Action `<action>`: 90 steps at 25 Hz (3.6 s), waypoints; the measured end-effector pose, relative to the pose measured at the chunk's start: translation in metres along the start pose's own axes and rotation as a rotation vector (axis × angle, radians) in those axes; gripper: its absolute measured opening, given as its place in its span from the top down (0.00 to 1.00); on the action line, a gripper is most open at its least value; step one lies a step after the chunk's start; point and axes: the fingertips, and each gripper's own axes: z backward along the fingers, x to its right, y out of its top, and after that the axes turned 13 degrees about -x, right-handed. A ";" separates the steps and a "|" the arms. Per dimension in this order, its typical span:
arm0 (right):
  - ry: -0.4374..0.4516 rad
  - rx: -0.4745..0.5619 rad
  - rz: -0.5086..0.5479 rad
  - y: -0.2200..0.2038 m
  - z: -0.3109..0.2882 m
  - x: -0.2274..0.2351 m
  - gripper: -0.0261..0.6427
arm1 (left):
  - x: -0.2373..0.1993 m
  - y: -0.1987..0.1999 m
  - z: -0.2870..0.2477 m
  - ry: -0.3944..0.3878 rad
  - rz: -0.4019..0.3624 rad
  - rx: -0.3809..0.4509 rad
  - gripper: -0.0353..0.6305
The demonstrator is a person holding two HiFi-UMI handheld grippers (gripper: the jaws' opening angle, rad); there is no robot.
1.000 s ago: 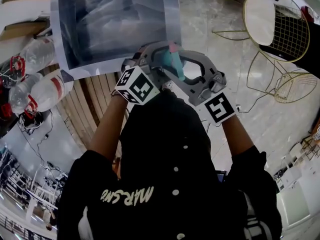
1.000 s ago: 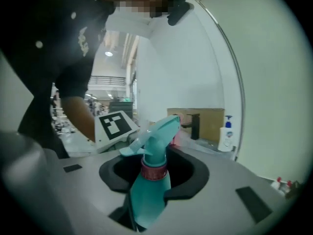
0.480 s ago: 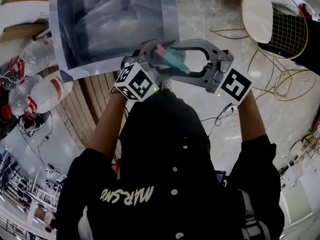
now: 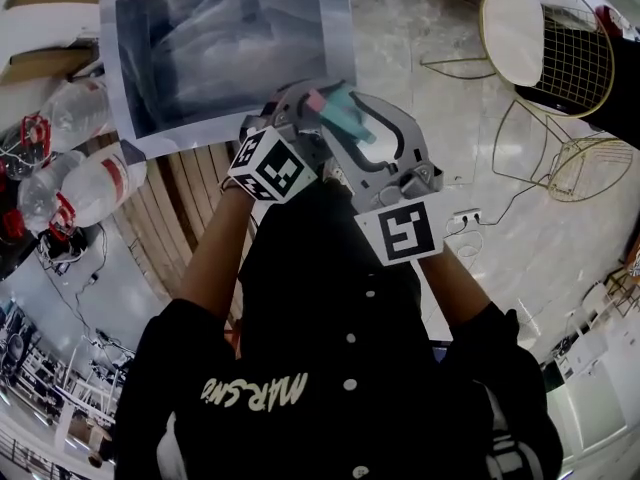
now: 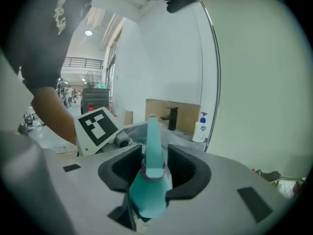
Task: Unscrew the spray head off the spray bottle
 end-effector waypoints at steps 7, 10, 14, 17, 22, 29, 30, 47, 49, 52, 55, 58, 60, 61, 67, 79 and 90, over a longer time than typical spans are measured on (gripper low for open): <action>0.425 0.131 0.304 0.003 0.008 -0.019 0.72 | 0.003 -0.001 0.001 -0.019 -0.032 0.003 0.36; 0.709 0.209 0.368 0.000 0.016 -0.023 0.73 | 0.006 -0.001 0.000 -0.033 -0.039 0.010 0.36; 0.816 0.126 0.372 0.001 0.010 -0.025 0.72 | 0.004 -0.001 0.001 -0.037 -0.006 0.022 0.36; 0.719 0.079 0.298 -0.005 0.006 -0.015 0.58 | 0.004 -0.002 0.002 -0.031 -0.013 0.016 0.36; 0.349 0.280 -0.061 0.019 0.043 0.021 0.55 | 0.004 0.000 0.001 -0.027 -0.015 0.016 0.36; -0.023 0.148 -0.165 -0.004 0.061 -0.004 0.57 | 0.004 -0.001 0.001 -0.018 -0.014 0.011 0.36; -0.011 0.130 -0.171 -0.007 0.057 -0.012 0.57 | 0.005 -0.002 0.001 -0.016 -0.014 0.012 0.36; 0.055 0.058 -0.178 0.008 0.009 -0.027 0.43 | 0.006 -0.017 -0.002 0.006 -0.010 -0.034 0.36; 0.049 0.059 -0.163 0.009 0.005 -0.026 0.43 | 0.006 -0.018 -0.002 0.004 -0.006 -0.036 0.36; 0.047 0.055 -0.124 0.010 0.001 -0.023 0.43 | 0.004 -0.005 0.001 0.002 -0.003 -0.015 0.36; 0.050 0.068 -0.081 0.012 -0.005 -0.018 0.50 | 0.002 -0.002 0.002 -0.009 0.014 0.000 0.36; 0.074 0.090 0.020 0.012 -0.009 -0.012 0.68 | 0.003 -0.003 0.002 -0.010 0.011 0.001 0.36; 0.155 0.104 0.103 0.011 -0.009 -0.014 0.74 | 0.003 -0.002 0.002 -0.013 0.009 0.003 0.36; 0.218 0.112 0.158 0.011 -0.007 -0.018 0.74 | 0.004 -0.002 0.002 -0.016 0.007 0.003 0.36; 0.737 0.145 0.348 0.008 0.006 -0.034 0.75 | 0.006 -0.002 0.002 -0.029 -0.026 0.008 0.36; 0.765 0.068 0.378 0.003 0.007 -0.034 0.75 | 0.006 -0.001 0.001 -0.041 -0.041 0.010 0.36; 0.725 0.062 0.307 0.004 -0.001 -0.025 0.64 | 0.004 -0.003 0.002 -0.036 -0.022 0.008 0.36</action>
